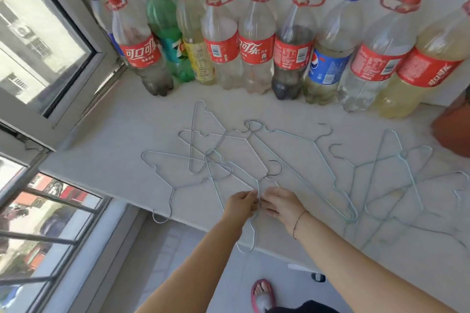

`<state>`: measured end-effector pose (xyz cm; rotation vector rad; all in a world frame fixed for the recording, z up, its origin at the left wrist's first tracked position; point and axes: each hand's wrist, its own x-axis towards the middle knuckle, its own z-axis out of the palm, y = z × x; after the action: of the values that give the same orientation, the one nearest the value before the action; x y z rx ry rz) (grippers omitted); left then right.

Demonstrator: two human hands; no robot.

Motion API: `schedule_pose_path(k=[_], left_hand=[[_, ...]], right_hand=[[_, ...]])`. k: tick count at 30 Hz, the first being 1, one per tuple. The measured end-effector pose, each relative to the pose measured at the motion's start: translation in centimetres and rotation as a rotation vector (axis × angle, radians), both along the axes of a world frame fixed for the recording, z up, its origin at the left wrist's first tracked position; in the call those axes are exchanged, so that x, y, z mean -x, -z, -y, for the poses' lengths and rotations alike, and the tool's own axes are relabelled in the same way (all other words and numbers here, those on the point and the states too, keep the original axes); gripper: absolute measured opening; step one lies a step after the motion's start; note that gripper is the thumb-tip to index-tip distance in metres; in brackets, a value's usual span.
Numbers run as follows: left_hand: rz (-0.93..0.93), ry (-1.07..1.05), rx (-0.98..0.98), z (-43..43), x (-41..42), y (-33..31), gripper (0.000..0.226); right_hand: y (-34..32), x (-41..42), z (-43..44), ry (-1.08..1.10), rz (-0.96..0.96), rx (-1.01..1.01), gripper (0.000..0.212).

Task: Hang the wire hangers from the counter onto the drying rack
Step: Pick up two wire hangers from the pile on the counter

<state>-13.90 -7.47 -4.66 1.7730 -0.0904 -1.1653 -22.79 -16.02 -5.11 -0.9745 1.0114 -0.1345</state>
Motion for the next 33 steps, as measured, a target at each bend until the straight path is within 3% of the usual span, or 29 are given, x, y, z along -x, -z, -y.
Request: schedule_pose_path(k=[4,9,14,21,29,33], left_hand=[[-0.063,0.012,0.013,-0.3,-0.8,-0.7,0.02],[-0.207,-0.036,0.114,-1.5,-2.7,-1.1,0.024],[-0.323,-0.609,0.136,-3.4,-7.7,0.1,0.018],[-0.276,-1.011,0.034,-3.6,-11.3,1.1,0.028],[-0.199,-1.03,-0.07,-3.4,-11.6,1.0,0.032],[-0.198,-1.029,0.004,-3.6,-10.8,1.2,0.025]], right_hand=[[0.2,-0.8,0.2,0.049,-0.03,-0.008,0.02],[0.2,-1.8,0.4,-0.05,-0.082,0.078,0.012],[-1.4,-2.7,1.1,-0.034,0.01,0.085,0.003],[-2.9,-2.8,2.3,-0.016,0.041,0.129,0.005],[-2.9,-1.9,2.5,-0.012,0.059,0.105,0.005],[-3.0,-1.5,2.6,-0.02,0.064,0.095,0.005]])
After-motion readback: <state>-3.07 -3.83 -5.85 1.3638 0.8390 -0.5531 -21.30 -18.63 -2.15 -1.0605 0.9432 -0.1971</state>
